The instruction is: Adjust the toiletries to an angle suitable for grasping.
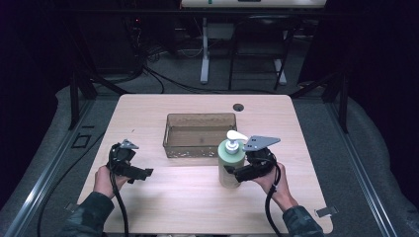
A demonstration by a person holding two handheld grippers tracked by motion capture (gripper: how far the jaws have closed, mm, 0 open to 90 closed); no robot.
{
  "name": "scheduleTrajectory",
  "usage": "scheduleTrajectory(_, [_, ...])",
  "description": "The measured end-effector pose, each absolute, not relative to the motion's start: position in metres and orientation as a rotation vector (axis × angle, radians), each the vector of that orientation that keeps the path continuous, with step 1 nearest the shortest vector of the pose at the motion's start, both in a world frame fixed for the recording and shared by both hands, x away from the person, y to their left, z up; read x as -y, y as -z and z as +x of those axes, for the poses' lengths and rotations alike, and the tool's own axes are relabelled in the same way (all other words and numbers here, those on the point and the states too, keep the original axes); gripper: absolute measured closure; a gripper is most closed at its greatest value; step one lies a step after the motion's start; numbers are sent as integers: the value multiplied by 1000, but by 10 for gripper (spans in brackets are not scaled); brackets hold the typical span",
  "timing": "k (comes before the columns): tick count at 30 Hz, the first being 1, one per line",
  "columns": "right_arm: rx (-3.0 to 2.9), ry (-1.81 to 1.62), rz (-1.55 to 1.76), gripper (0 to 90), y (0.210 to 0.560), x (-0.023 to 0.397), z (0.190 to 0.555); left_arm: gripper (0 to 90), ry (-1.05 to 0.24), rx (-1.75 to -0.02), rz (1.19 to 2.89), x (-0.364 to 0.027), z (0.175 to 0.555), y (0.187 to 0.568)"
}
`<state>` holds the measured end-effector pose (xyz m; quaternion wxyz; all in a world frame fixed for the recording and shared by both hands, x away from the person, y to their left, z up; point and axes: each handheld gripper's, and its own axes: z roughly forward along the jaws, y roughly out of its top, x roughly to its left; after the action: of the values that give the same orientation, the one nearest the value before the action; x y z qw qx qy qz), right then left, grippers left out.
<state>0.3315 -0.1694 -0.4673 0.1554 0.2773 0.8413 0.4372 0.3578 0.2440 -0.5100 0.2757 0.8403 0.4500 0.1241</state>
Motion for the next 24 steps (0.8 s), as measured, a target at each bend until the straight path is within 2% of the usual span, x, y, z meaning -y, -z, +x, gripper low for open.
scheduleTrajectory(8, [-2437,-1286,778,114,469,159,337,2,-327,-1189,2271,-241,358,509])
scheduleTrajectory(11, [-2463,-1279,794,22,470,163,335,3,-327,-1174,2274,-239,357,507])
scheduleTrajectory(13, [-2472,-1251,802,0,470,166,329,2,-328,-1158,2273,-238,356,504])
scheduleTrajectory(24, [-2451,-1143,1012,0,477,237,298,1,-262,-1015,2248,-227,354,481])
